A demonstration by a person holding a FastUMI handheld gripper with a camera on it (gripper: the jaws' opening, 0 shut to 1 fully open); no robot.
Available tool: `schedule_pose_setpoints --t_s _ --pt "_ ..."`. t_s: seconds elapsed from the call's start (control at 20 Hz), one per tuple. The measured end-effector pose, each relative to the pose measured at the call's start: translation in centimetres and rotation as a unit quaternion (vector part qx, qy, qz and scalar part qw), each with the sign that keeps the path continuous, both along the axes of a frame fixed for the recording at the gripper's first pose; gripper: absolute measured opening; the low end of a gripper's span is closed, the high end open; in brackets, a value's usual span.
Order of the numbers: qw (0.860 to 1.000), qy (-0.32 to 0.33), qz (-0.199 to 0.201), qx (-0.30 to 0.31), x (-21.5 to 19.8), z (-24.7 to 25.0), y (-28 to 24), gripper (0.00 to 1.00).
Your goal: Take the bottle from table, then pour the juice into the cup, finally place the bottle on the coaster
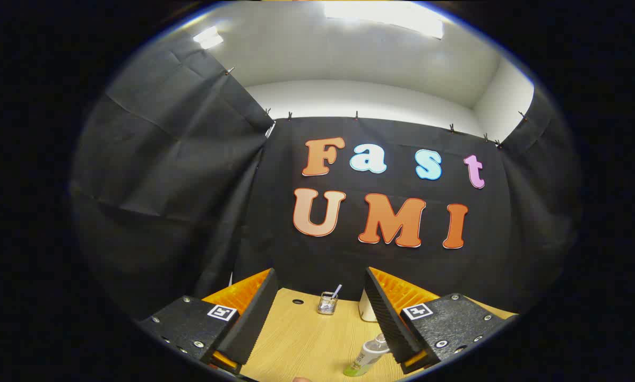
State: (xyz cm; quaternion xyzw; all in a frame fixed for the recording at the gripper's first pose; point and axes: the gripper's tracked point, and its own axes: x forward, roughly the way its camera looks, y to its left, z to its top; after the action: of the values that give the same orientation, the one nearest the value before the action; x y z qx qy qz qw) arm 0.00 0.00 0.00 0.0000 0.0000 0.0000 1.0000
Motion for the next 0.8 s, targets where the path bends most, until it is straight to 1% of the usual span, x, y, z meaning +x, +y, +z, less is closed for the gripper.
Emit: schedule_pose_setpoints --t_s 0.15,0.25,0.45,0.65,0.8 --pt "1.0 0.002 -0.001 0.018 0.2 -0.3 -0.4 0.98" --pt "1.0 0.007 -0.003 0.012 0.4 -1.0 -0.8 0.98" --pt "0.999 0.02 0.006 0.031 0.6 -2.3 -1.7 0.98" --pt "0.999 0.023 0.006 0.022 0.9 -2.7 -3.6 0.98" --pt "0.999 0.021 0.02 0.033 1.2 -2.8 -3.6 0.98"
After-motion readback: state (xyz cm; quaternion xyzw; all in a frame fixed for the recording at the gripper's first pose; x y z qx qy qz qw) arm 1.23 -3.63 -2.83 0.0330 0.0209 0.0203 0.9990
